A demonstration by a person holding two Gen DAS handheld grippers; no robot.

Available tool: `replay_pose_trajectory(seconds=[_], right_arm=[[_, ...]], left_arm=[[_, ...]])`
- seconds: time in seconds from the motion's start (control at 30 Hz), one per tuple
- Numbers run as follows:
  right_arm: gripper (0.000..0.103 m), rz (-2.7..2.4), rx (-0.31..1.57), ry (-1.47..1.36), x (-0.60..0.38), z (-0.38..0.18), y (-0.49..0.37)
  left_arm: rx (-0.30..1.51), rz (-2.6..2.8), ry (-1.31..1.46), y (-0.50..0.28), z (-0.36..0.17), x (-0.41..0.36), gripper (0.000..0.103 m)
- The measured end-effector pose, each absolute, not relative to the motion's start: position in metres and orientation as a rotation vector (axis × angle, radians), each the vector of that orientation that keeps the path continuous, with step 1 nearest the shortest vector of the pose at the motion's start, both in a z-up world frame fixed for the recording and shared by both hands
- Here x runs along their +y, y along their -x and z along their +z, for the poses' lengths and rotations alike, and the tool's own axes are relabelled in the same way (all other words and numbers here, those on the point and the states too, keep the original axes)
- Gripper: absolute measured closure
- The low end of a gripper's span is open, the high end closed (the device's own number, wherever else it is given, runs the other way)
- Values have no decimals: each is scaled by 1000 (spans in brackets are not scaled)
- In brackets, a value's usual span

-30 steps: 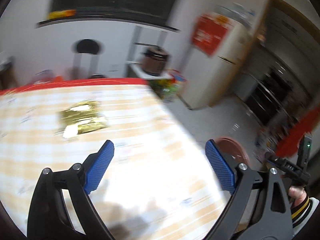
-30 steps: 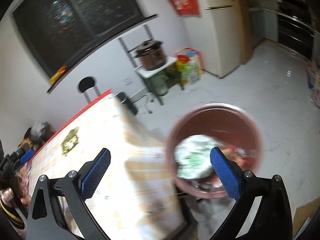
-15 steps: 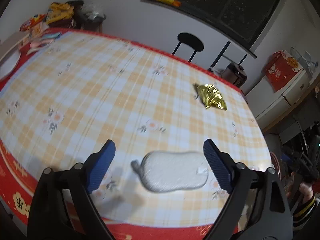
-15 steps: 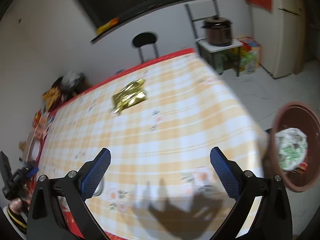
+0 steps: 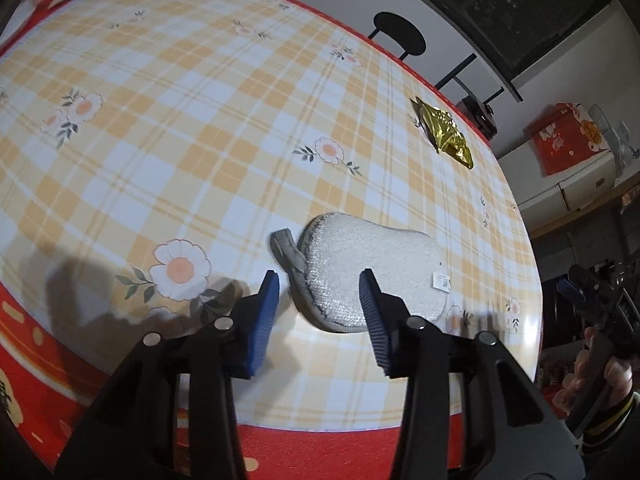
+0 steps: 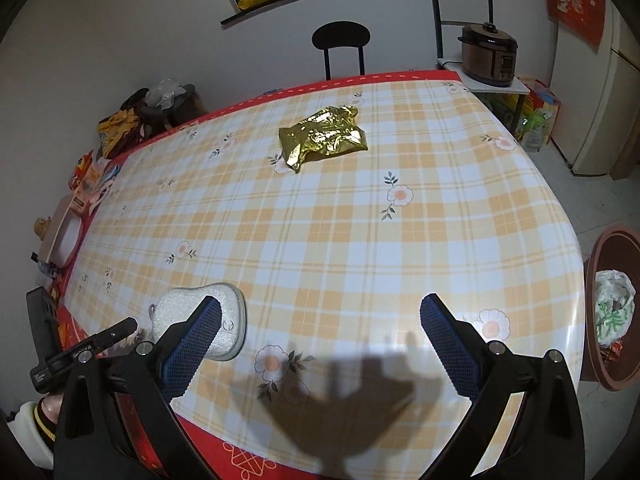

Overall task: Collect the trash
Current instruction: 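Lower the left gripper around the white sponge and close on it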

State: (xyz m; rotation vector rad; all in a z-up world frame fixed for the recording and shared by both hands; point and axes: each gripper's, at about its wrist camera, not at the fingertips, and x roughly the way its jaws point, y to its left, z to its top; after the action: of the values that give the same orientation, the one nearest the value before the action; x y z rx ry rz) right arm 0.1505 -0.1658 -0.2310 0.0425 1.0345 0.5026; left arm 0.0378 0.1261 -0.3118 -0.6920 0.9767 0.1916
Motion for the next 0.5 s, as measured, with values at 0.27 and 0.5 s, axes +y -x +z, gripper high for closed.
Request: replay_pose_trajectory(seconds=[0.27, 0.5], right_arm=[[5, 440, 1040, -66, -183, -232, -148], [5, 410, 1059, -106, -197, -242, -148]], left_arm=[[1040, 66, 652, -57, -309, 96, 56], [1058, 6, 528, -71, -296, 73, 47]])
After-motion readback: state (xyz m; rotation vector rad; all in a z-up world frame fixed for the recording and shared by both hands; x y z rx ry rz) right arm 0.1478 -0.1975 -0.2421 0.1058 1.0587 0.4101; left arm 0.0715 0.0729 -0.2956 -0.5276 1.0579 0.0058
